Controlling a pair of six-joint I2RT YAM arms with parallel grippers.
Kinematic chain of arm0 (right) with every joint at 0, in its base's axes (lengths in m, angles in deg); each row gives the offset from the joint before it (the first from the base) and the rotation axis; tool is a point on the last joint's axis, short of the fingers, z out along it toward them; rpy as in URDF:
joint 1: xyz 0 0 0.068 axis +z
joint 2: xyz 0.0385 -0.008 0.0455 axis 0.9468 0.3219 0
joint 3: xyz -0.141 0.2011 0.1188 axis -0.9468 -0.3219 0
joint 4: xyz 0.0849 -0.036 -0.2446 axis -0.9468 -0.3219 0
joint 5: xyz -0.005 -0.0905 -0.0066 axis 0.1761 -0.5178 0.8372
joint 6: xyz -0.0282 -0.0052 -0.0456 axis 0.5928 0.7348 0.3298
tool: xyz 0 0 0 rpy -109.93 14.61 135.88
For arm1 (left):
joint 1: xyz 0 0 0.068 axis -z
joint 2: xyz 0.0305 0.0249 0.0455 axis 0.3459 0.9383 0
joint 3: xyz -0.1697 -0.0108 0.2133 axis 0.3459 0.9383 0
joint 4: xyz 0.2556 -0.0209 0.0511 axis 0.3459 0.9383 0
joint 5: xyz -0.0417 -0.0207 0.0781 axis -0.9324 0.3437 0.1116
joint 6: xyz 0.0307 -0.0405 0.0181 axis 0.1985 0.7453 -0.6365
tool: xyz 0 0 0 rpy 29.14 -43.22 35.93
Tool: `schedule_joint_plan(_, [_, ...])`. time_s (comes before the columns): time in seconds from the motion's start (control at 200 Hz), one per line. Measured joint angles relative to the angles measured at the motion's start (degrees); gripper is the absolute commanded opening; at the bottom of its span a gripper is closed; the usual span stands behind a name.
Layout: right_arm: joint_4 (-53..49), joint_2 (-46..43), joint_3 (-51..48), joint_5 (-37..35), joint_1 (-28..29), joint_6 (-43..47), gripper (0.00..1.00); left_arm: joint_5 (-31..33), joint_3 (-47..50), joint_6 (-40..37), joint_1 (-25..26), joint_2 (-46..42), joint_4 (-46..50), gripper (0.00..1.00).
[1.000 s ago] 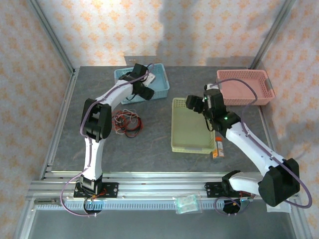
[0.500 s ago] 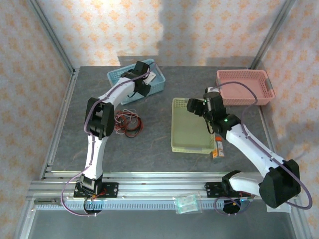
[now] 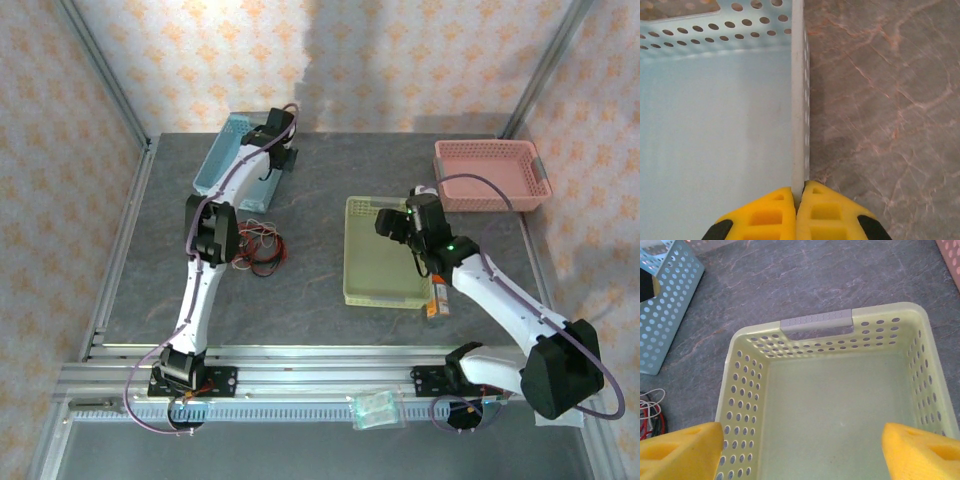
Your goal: Untangle the cables
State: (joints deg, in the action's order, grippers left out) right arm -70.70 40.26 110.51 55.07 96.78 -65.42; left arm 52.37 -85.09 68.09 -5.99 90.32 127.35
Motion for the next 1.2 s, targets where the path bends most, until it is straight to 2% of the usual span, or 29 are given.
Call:
schedule_joint_plan(0.185, [-2.7, 0.0, 0.0, -1.0, 1.8, -2.4, 0.81, 0.9, -0.3, 8.7, -1.2, 0.3, -0.4, 0.14])
schedule_joint_plan(0.305, [-7.1, 0.0, 0.1, -5.4, 2.7, -5.1, 0.79, -0.9, -0.3, 13.3, -2.6, 0.4, -1.5, 0.3])
schedule_joint_plan(0.411, [-11.3, 0.0, 0.1, -9.7, 2.4, -6.6, 0.77, -3.6, -0.3, 16.6, -3.8, 0.4, -3.2, 0.51])
schedule_joint_plan(0.491, [-13.7, 0.0, 0.1, -11.5, 1.4, -7.0, 0.77, -6.1, -0.3, 17.8, -4.0, 0.4, -4.0, 0.63])
schedule_joint_plan(0.566, [-15.7, 0.0, 0.1, -12.3, -1.0, -7.1, 0.77, -8.1, -0.3, 18.0, -4.0, 0.3, -4.3, 0.7])
schedule_joint_plan(0.651, [-17.0, 0.2, 0.1, -12.3, -4.1, -7.1, 0.75, -9.7, 1.0, 18.4, -3.8, -0.7, -4.8, 0.72])
schedule_joint_plan(0.711, [-17.3, 0.9, 0.1, -11.8, -5.8, -7.0, 0.7, -11.1, 5.4, 18.5, -3.7, -3.9, -5.9, 0.73])
schedule_joint_plan(0.876, [-17.0, 6.1, -0.1, -7.0, -9.4, -5.0, 0.61, -12.8, 27.4, 20.0, -3.0, -20.8, -13.8, 0.72])
schedule_joint_plan(1.066, [-17.1, 14.2, 0.7, -4.5, -10.0, -3.2, 0.33, -12.5, 48.9, 22.0, -0.7, -39.7, -25.4, 0.72])
schedule_joint_plan(1.202, [-17.2, 15.8, 2.2, -4.0, -10.0, -1.5, 0.17, -10.6, 59.0, 21.8, 2.2, -47.1, -29.8, 0.72])
